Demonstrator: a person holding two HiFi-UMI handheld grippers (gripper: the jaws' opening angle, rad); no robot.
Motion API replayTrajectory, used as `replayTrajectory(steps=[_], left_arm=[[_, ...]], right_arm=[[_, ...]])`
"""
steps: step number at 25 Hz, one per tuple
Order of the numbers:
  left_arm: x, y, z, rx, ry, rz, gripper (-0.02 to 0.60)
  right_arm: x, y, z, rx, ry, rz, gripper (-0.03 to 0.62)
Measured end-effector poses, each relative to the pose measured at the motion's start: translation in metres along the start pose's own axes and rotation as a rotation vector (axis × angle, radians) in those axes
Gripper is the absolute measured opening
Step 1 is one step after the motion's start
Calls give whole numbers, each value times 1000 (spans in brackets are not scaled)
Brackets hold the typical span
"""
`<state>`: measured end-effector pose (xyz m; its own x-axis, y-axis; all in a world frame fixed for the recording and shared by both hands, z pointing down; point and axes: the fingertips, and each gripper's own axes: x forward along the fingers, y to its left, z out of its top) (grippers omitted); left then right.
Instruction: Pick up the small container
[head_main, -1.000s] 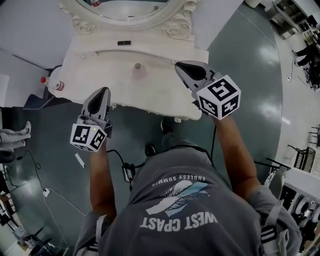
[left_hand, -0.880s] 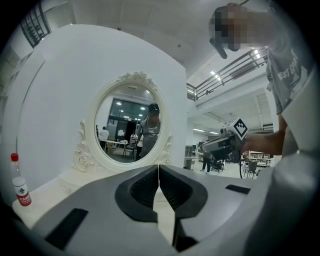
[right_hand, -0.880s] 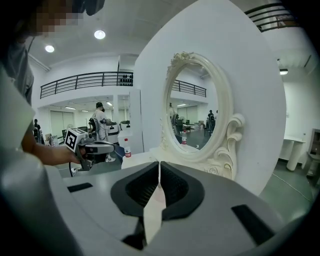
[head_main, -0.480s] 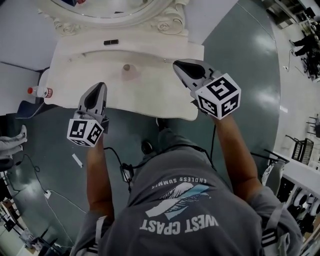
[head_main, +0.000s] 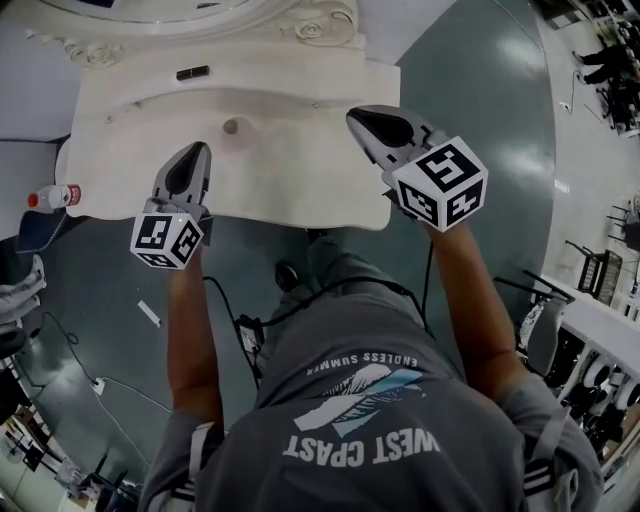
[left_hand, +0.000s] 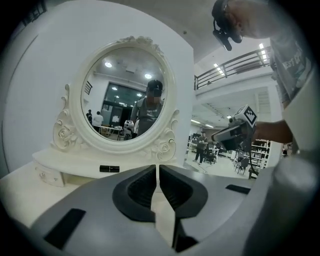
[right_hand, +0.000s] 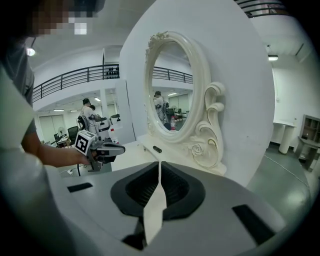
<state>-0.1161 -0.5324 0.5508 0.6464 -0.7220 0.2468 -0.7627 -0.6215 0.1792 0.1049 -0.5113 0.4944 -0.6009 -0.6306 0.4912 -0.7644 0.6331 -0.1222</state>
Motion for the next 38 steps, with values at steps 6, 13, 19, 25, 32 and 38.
replayTrajectory(steps=[6, 13, 19, 25, 32, 38], left_arm=[[41, 32, -41, -12, 46, -8, 27], [83, 56, -88, -33, 103, -9, 111], [110, 68, -132, -39, 135, -10, 176], [134, 80, -151, -16, 159, 9, 235], [142, 80, -178, 53, 170, 44, 240], [144, 79, -182, 118, 155, 61, 176]], right_arm=[[34, -22, -24, 35, 33, -12, 29], [62, -41, -46, 56, 58, -15, 29], [87, -53, -72, 78, 85, -14, 29], [105, -63, -82, 94, 104, -17, 29], [110, -55, -108, 107, 117, -11, 29], [112, -49, -115, 114, 123, -6, 29]])
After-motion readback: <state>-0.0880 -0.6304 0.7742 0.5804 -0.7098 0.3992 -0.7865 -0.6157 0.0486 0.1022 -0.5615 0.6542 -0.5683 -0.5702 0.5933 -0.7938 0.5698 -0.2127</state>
